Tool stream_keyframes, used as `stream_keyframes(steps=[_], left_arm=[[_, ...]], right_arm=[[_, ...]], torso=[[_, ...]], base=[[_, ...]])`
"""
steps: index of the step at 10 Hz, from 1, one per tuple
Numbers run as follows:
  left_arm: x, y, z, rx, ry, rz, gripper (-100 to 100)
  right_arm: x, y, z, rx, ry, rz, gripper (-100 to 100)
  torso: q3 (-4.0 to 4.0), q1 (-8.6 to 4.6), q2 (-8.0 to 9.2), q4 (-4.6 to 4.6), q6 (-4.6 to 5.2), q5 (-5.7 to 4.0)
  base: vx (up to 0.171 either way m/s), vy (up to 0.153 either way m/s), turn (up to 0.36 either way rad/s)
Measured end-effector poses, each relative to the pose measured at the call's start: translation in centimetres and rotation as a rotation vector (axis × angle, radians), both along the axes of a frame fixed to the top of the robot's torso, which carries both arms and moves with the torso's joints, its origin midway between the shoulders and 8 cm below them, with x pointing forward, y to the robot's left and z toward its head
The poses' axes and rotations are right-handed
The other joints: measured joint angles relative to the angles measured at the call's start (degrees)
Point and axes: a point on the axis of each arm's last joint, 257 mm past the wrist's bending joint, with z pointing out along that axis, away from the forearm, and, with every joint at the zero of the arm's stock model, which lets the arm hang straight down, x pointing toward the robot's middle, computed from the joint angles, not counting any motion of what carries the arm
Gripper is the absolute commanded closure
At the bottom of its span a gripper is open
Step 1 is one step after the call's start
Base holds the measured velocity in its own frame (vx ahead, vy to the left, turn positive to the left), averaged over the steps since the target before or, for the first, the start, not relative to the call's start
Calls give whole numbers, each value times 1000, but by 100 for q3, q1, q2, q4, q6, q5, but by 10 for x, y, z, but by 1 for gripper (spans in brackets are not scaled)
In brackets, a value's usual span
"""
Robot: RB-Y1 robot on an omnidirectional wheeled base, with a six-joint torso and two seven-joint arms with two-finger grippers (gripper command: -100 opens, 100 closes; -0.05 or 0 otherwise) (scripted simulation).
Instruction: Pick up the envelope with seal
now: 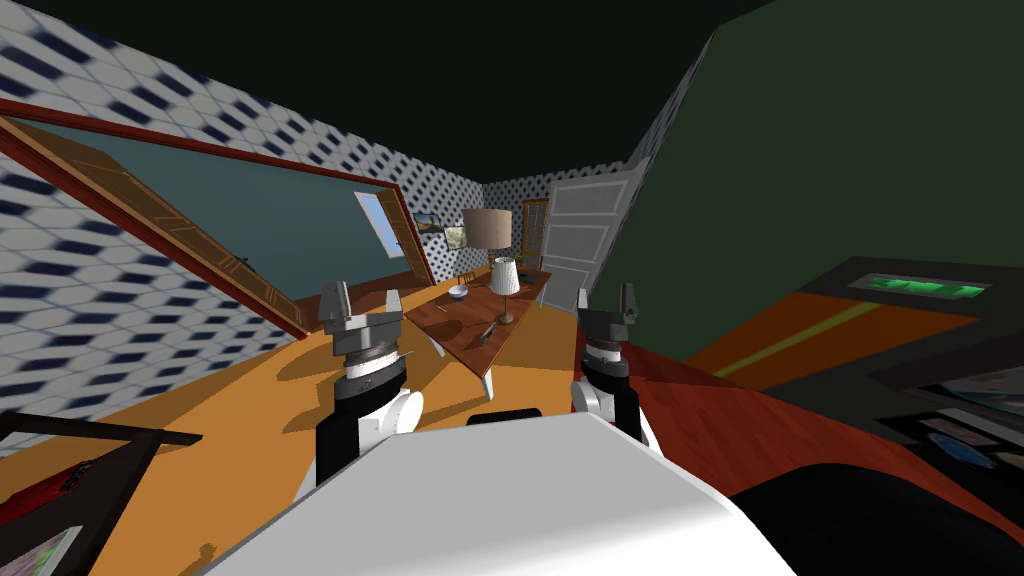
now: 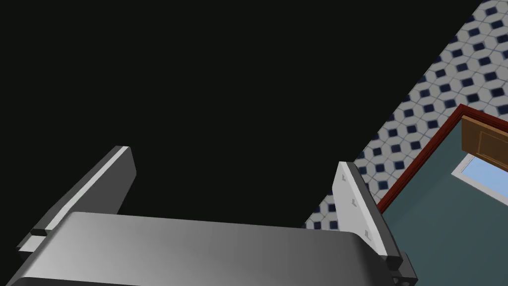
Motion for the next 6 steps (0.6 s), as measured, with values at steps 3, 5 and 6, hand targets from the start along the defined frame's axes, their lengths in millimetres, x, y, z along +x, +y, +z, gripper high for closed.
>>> stream_keyframes(steps=[3, 5, 6], left_arm=[[14, -5, -8, 61, 61, -34, -100], [30, -4, -20, 98, 132, -54, -100], [38, -4, -26, 103, 158, -58, -100]], right_arm=[[0, 0, 0, 0, 0, 0, 0], [0, 0, 0, 0, 0, 0, 0], [0, 0, 0, 0, 0, 0, 0]], torso=[[0, -23, 0, 0, 0, -5], [-2, -38, -4, -1, 0, -8], [-4, -28, -6, -2, 1, -7]], base=[[-1, -69, 29], [12, -88, 30], [4, -57, 17]])
